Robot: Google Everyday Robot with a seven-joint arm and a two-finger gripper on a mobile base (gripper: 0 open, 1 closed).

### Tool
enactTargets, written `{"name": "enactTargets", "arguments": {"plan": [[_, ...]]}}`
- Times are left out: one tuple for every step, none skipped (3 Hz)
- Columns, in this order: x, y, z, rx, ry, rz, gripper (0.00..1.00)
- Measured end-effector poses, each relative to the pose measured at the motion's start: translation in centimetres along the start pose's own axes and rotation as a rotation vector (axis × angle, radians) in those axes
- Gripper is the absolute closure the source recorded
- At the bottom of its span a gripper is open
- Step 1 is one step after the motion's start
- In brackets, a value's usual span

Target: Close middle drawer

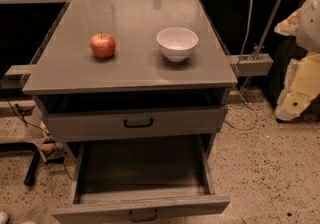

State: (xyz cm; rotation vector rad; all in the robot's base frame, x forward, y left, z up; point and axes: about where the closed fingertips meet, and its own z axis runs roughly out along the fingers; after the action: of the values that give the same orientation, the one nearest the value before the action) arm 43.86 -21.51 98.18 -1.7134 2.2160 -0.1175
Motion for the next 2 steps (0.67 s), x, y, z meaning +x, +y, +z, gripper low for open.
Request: {"name": "enactTargets", "arguments": {"plan": [[0.00,0.00,0.00,0.000,0.000,0.000,0.00],[0.00,0.00,0.00,0.000,0.000,0.000,0.20]]}}
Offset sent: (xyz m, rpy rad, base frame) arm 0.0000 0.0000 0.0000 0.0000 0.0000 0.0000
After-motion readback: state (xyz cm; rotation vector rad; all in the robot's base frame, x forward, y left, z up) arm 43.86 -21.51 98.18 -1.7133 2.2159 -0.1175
